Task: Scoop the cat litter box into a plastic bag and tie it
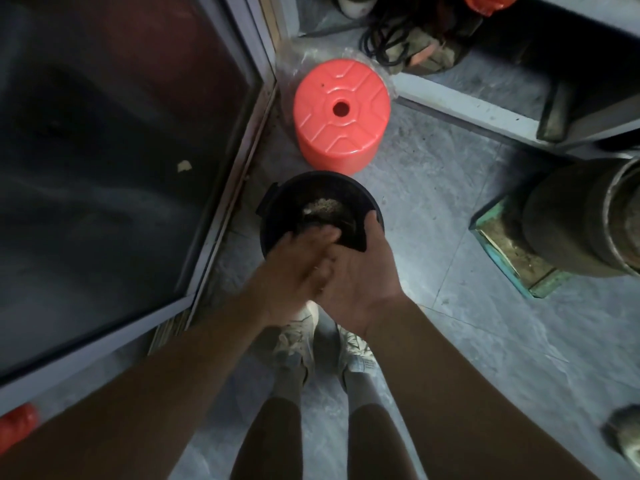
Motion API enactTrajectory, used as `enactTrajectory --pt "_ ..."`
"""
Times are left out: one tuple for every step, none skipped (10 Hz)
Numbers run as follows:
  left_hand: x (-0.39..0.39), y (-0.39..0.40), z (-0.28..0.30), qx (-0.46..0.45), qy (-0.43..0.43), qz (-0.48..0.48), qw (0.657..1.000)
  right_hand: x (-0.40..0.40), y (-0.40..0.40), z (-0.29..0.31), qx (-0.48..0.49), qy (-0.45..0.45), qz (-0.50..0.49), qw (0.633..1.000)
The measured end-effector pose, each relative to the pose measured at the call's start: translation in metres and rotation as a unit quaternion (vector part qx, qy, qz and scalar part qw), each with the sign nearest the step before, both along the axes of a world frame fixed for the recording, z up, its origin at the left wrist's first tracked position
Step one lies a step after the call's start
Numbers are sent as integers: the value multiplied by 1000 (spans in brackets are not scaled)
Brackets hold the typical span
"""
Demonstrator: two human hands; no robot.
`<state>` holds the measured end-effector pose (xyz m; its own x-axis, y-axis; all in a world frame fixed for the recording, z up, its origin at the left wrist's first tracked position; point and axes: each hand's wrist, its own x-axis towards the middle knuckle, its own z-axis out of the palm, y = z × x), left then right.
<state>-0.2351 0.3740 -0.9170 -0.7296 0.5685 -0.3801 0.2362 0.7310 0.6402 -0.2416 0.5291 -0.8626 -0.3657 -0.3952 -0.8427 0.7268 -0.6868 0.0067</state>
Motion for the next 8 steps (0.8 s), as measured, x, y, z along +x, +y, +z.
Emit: enactTrajectory --pt "-13 -37 -15 -123 -109 151 975 -10 9 21 101 90 82 987" --pt "-16 -16 19 -4 -168 301 939 -11 3 26 395 287 137 862" --pt "-5 28 66 147 -214 394 882 7 -30 16 531 542 310 572" --pt "2 36 110 286 -248 469 798 1 -31 4 470 502 421 592" --pt "-13 48 134 395 -311 557 661 -28 -18 10 444 278 367 769" --pt "-10 82 150 229 -174 475 832 -35 -24 45 106 63 146 982" --pt "6 53 135 94 -45 171 980 -17 -11 79 54 -2 29 998" --pt "2 21 150 39 -84 178 980 -1 23 138 151 31 111 982"
